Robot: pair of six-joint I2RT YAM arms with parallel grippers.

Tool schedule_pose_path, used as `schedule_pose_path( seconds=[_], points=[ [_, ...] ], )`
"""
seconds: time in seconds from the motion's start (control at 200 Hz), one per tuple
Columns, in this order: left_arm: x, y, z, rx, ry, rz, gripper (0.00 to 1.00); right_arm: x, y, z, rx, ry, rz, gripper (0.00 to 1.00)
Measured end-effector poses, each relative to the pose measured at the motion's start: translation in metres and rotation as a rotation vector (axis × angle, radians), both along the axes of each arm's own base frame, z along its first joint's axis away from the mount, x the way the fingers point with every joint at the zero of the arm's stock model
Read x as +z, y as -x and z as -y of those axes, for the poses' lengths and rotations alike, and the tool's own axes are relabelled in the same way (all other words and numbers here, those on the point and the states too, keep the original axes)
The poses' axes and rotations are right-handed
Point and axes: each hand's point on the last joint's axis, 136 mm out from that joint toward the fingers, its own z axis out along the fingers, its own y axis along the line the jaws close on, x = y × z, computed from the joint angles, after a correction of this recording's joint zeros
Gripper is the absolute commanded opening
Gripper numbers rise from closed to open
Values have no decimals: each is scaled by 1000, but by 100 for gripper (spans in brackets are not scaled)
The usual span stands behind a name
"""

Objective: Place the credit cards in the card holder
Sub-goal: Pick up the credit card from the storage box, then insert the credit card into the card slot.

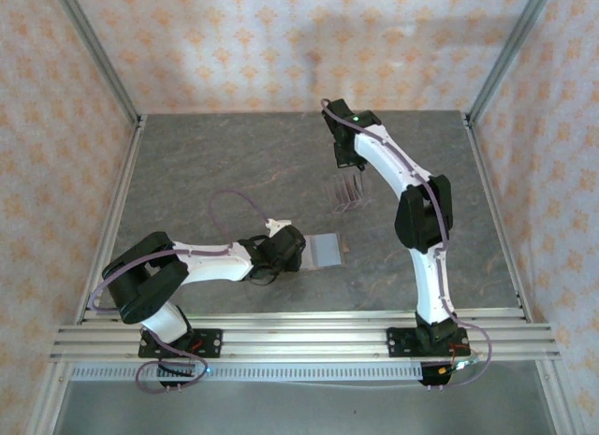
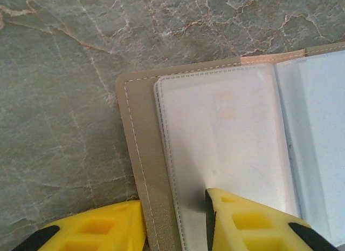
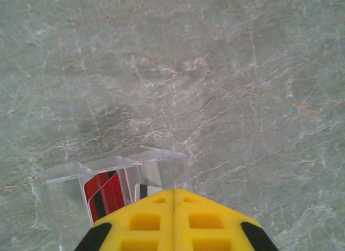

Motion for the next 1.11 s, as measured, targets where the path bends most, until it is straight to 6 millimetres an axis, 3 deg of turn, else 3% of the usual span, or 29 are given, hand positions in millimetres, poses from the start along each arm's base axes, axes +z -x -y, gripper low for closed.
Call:
schedule_pose_path(
  seconds=[0.375,0.625,0.826,0.916,1.026,1.106],
  points=[
    [0,0,0,1,0,0,34,46,18,-2,18,-31,89,0],
    [0,0,0,2,1,-1,34,65,91,-52,149,-251,115,0],
    [-1,0,0,2,-4,-5,33,30,144,-86,196,-441,40,0],
    [0,0,0,2,-6,-6,33,5,157,-100,190,-510,1,0],
    [0,0,0,2,-7,-7,33,-23,168,-102,160,-544,-45,0],
    [0,0,0,2,-7,-7,33,-32,170,-103,143,-564,-48,0]
  ],
)
